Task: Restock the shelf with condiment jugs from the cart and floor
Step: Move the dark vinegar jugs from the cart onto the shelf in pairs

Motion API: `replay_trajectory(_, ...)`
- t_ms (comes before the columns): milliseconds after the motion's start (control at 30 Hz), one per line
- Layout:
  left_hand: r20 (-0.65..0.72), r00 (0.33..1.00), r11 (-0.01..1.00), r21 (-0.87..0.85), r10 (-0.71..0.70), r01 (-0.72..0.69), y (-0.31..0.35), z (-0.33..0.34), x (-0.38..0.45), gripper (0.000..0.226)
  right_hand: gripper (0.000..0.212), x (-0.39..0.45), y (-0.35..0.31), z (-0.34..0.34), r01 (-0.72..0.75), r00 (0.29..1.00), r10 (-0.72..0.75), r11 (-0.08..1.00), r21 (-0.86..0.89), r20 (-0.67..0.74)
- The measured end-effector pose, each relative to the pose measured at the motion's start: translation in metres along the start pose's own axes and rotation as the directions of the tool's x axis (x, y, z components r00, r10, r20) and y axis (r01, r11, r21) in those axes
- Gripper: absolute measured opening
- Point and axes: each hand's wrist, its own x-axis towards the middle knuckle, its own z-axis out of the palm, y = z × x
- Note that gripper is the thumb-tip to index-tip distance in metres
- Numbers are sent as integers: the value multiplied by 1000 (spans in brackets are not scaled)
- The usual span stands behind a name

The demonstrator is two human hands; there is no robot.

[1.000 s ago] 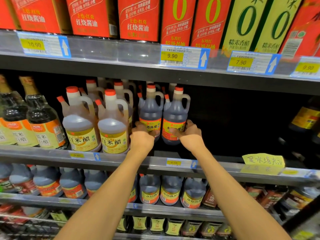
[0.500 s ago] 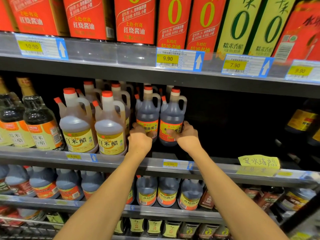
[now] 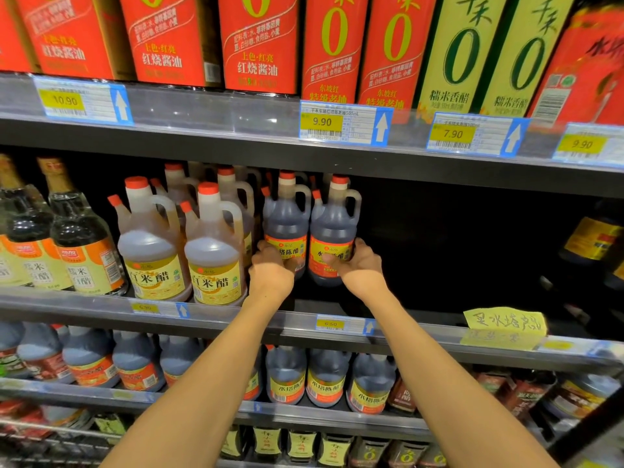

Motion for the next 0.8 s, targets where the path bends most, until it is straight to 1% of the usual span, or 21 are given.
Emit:
replay_trajectory(133, 25, 1000, 999, 46, -3, 2, -1, 0, 10, 71, 59, 1, -2, 1, -9, 1000, 9, 1000, -26, -2)
replay_trajectory(233, 38, 999, 999, 37, -7, 5, -2, 0, 12, 75, 56, 3, -2, 1, -4, 1000, 4, 999, -48, 1)
replay_trajectory(367, 8, 1000, 1000, 5, 14, -14, -6, 4, 11, 69, 55, 2, -1, 2, 17, 1000, -17, 998, -53, 4)
replay_trajectory(467, -17, 999, 998, 38, 47, -47, -10, 6, 11, 68, 54, 2, 1, 4, 36, 999, -37, 997, -63, -13)
replay_trajectory(600, -31, 998, 998, 5, 62, -62, -10, 5, 8, 68, 52, 3, -1, 4, 21, 1000, -23, 995, -95, -16)
replay_trajectory(667, -39, 997, 997, 36, 70, -69, -11, 4, 7, 66, 51, 4, -3, 3, 15, 1000, -17, 994, -107, -11)
replay_trajectory(800, -40, 994, 977, 194, 98, -88, -12, 5, 8, 68, 51, 4, -1, 4, 19, 1000, -20, 995, -101, -5)
